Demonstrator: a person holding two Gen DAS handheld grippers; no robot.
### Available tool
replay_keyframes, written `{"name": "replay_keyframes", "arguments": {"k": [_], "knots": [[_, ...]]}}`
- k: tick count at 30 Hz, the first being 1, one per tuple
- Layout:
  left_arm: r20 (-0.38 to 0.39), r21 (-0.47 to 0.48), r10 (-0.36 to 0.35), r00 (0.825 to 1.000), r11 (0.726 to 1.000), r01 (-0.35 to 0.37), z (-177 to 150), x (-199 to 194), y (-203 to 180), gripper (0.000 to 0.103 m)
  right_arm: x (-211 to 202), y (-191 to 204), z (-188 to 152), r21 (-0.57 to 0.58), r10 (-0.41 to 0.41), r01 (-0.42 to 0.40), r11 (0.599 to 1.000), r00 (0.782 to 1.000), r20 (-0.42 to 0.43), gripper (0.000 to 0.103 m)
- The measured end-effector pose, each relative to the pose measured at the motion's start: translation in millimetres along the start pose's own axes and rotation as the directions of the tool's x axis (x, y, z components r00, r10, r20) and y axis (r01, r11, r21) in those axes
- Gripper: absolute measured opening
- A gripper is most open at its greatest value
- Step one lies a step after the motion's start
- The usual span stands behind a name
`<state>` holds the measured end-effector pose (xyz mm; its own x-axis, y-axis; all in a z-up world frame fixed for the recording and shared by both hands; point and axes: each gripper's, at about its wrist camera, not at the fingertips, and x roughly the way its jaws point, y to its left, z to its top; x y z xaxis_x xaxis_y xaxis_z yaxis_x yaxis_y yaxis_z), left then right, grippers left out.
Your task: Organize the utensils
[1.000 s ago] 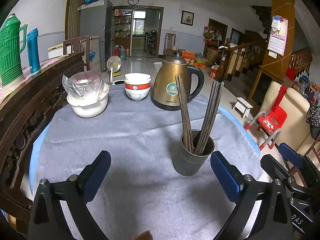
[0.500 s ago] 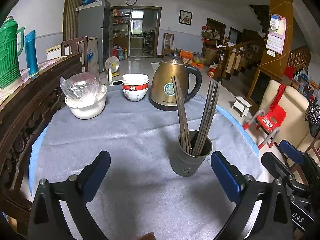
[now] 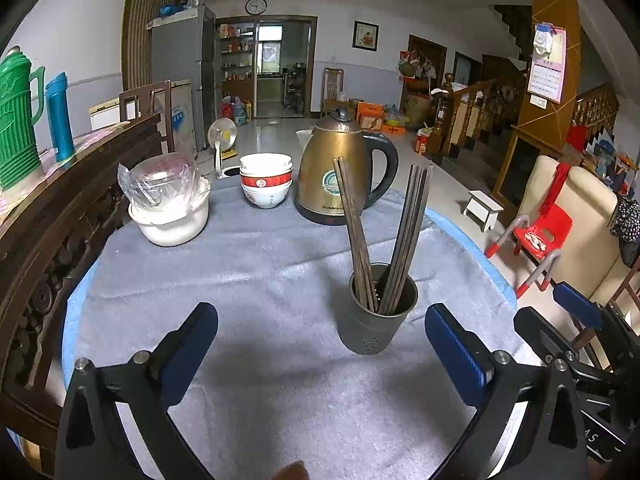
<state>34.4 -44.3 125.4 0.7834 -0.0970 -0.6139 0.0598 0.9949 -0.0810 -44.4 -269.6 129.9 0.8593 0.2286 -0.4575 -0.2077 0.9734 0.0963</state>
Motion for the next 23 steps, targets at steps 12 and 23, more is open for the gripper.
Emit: {"name": "replay_keyframes", "arguments": {"k": [12,23], "knots": [[0.002,0.006,-0.036,0.999,0.999,0.036,2,0,-2,0.103,1,-2,-1,-0.003,0.000,0.000,1.000,1.000,0.001,0.079],[0.028,0.038,-0.025,0.999,0.999,0.024,3,-1,-11,0.103,2,-4,2,-0.008,-0.004,0.004,1.000,1.000,0.001,0.079]]}}
